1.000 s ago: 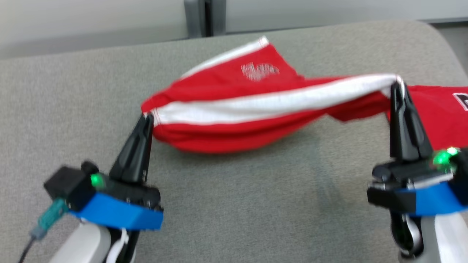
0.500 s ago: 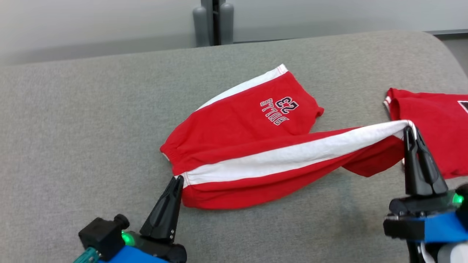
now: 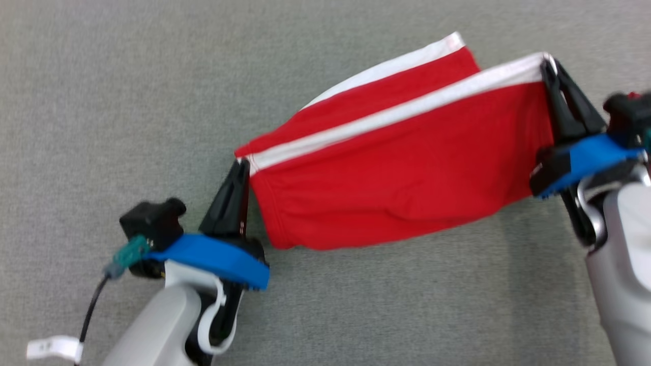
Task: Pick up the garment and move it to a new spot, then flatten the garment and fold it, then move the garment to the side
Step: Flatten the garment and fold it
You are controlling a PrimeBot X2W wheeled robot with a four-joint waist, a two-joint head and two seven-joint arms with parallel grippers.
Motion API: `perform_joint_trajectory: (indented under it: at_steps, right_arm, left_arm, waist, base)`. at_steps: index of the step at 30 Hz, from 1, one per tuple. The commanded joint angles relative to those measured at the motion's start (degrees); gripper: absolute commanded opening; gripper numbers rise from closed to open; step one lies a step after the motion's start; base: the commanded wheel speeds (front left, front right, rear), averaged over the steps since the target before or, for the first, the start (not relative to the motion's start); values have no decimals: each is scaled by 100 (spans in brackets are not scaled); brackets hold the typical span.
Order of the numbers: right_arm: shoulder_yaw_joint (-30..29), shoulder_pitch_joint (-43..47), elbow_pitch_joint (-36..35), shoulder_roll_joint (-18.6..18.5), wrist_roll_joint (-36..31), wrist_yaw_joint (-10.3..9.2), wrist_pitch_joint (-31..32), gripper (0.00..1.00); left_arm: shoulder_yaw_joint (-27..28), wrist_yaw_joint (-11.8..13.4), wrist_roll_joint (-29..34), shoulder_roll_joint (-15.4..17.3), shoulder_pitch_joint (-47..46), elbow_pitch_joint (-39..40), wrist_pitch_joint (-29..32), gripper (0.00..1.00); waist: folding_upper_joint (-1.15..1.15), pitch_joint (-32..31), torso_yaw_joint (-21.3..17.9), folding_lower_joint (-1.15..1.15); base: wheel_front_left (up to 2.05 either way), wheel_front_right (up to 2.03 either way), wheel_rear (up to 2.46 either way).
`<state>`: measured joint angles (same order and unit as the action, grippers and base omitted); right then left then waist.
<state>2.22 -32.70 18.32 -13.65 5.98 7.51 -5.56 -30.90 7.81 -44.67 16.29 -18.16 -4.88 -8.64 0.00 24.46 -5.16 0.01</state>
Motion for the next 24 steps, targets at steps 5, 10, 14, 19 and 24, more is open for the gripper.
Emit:
perform_joint_trajectory:
  at_steps: [5,10,14,19,24]
  right_arm:
    - [403,-1234,1309,-175,151,-3,81,0]
    - [609,-1847,2168,-200,236,-3,8,0]
    - [648,-2057,2596,-233,252,-3,-103,2]
    - [711,-2328,3114,-171,248,-3,-415,100]
    - [833,-2426,3446,-89,346,-3,-666,100]
  left_arm:
    - [-12,69,82,-181,-774,-559,163,0]
    - [-59,57,74,-291,-989,-827,240,0]
    - [-107,60,60,-345,-1003,-903,271,0]
    - [-182,61,27,-410,-947,-845,310,89]
    - [-242,84,38,-314,-796,-680,380,100]
  waist:
    - [0,481,392,-1]
    - [0,527,511,-1]
    - [0,486,562,-1]
    - [0,405,617,-1]
    - [0,249,615,-1]
  base:
    - [0,0,0]
    - [0,0,0]
    - [0,0,0]
    - [0,0,0]
    - [0,0,0]
